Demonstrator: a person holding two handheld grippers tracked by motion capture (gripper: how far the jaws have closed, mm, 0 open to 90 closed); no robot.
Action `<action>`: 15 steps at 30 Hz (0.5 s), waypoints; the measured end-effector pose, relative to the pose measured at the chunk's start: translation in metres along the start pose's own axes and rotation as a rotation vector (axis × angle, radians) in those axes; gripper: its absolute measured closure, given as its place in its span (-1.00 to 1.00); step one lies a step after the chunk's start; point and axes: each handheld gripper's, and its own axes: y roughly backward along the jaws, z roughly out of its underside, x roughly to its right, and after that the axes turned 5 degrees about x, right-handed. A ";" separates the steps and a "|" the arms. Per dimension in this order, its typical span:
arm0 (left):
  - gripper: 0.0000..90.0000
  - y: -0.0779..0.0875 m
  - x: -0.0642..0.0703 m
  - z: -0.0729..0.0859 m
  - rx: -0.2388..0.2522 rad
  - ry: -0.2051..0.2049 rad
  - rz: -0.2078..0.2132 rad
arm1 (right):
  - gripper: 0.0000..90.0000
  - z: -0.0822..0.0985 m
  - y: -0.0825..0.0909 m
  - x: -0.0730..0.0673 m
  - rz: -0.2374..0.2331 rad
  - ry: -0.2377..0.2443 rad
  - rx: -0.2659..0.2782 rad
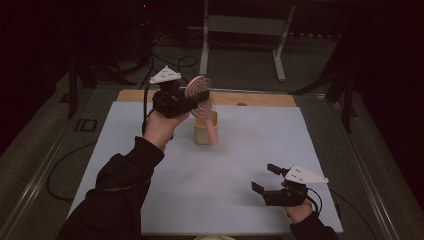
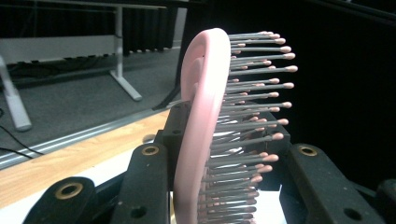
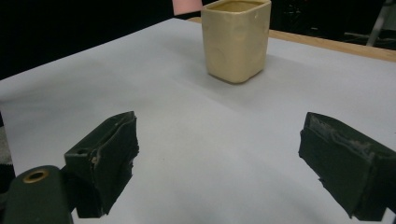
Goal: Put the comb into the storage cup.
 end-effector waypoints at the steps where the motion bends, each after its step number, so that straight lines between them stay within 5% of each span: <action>1: 0.46 0.000 -0.001 -0.001 0.004 0.000 -0.002 | -0.75 0.000 0.000 0.000 -0.001 -0.003 0.004; 15: 0.46 0.001 -0.015 -0.020 0.035 -0.015 -0.043 | -0.75 0.000 0.000 0.000 -0.002 -0.005 0.004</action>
